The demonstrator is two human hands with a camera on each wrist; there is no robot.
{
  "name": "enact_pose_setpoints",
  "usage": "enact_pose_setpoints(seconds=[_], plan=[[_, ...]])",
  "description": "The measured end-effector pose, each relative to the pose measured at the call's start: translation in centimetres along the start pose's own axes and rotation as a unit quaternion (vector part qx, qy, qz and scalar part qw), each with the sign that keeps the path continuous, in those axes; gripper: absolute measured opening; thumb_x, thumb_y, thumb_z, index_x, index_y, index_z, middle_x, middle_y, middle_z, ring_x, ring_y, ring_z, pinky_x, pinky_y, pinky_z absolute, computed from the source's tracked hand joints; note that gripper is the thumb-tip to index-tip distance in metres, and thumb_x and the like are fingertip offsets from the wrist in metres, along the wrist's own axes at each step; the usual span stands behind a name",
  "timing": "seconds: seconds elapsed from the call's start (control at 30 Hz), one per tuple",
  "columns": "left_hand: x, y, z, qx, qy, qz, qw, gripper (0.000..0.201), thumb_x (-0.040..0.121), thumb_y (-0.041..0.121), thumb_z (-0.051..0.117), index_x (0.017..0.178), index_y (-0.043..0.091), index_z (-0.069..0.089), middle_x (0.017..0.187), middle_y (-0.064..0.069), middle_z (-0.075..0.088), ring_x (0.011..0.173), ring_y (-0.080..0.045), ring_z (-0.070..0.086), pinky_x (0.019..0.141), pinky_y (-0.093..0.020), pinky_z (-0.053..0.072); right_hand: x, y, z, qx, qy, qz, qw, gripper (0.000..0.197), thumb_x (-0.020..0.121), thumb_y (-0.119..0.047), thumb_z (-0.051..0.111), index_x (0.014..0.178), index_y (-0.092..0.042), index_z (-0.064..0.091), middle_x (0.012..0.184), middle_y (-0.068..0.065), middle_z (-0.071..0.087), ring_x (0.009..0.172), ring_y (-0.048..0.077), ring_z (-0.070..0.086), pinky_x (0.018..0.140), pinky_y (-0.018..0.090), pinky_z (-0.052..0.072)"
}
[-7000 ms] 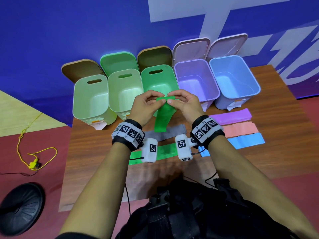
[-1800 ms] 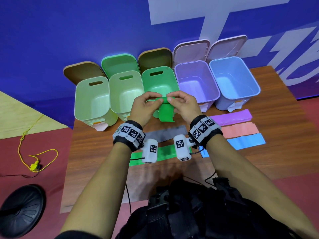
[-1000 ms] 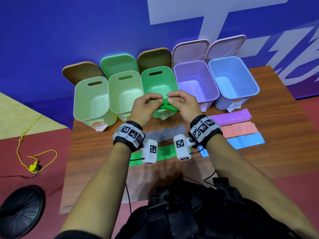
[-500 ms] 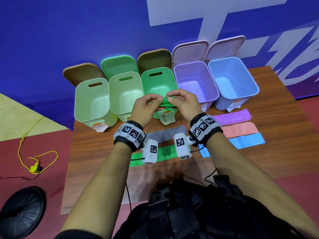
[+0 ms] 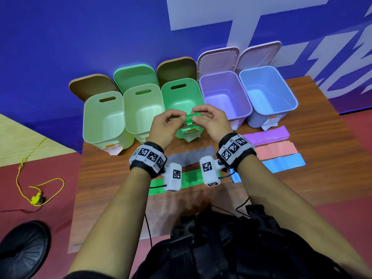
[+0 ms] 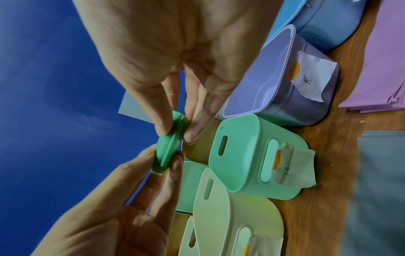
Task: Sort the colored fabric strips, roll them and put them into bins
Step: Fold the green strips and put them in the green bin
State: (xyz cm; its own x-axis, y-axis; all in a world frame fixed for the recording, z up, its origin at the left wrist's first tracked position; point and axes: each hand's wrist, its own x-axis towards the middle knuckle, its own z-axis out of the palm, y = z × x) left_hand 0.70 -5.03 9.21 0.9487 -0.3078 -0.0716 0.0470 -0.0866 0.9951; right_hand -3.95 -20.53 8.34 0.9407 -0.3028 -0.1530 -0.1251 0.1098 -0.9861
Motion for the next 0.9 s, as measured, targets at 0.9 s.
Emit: enact_pose_setpoints(seconds=[0.9], plan=[[1.5,-0.7,0.9,0.028,0.011,-0.031,0.999,0.012,0.091,0.013,0.069,0.083,0.009,0.060,0.078,-0.003,0.056,0.052,-0.002,0.054,0.053,-0.016,0.047,0.4,0.3,0.5,-0.027,-0.045,0.039,0.998,0.068,0.072,0.001,0.085,0.132,-0.010,0.055,0.118,0.007,0.064,0.098,0.009,0.067,0.080,0.018,0.055]])
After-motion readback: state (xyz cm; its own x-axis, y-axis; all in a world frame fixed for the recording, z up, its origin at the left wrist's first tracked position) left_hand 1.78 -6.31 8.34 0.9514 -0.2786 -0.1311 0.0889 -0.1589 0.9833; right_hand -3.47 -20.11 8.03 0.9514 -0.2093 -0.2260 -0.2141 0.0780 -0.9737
